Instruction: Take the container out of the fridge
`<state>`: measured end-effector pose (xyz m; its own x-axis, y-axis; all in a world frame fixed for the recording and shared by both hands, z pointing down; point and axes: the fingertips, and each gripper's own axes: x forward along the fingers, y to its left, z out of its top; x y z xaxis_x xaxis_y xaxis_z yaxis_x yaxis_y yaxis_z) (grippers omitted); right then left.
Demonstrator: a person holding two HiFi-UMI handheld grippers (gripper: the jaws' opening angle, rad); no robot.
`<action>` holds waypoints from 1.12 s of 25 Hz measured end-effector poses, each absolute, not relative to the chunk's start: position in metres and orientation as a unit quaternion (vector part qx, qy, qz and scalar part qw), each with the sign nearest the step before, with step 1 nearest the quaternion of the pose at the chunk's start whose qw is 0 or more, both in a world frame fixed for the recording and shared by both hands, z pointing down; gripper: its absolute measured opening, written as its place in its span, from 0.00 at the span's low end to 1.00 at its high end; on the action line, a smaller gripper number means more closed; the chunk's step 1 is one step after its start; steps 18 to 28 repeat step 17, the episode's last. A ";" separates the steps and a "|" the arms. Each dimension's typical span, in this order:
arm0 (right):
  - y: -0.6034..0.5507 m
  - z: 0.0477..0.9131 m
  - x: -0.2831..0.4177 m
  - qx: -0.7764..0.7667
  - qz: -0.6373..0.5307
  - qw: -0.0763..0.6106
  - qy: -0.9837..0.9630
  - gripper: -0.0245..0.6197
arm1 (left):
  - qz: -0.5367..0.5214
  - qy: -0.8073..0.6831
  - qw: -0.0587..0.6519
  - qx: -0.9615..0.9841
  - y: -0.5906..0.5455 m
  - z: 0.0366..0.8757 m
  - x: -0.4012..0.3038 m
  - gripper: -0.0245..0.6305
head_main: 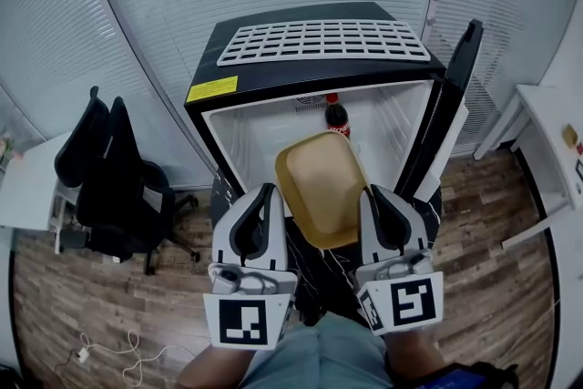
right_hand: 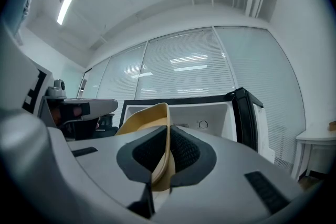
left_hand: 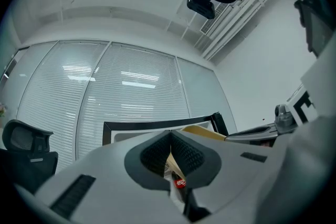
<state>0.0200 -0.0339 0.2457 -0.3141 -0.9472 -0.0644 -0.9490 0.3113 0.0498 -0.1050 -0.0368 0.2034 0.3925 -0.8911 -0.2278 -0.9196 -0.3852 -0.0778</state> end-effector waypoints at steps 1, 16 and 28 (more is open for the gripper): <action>-0.034 0.246 0.020 -0.585 0.039 0.012 0.810 0.09 | 0.074 0.547 0.097 -0.828 -0.037 0.203 -0.105 0.06; -0.039 0.244 0.016 -0.583 0.042 0.018 0.811 0.09 | 0.066 0.547 0.102 -0.828 -0.042 0.207 -0.106 0.06; -0.040 0.244 0.016 -0.583 0.042 0.018 0.811 0.09 | 0.065 0.547 0.101 -0.828 -0.042 0.207 -0.106 0.06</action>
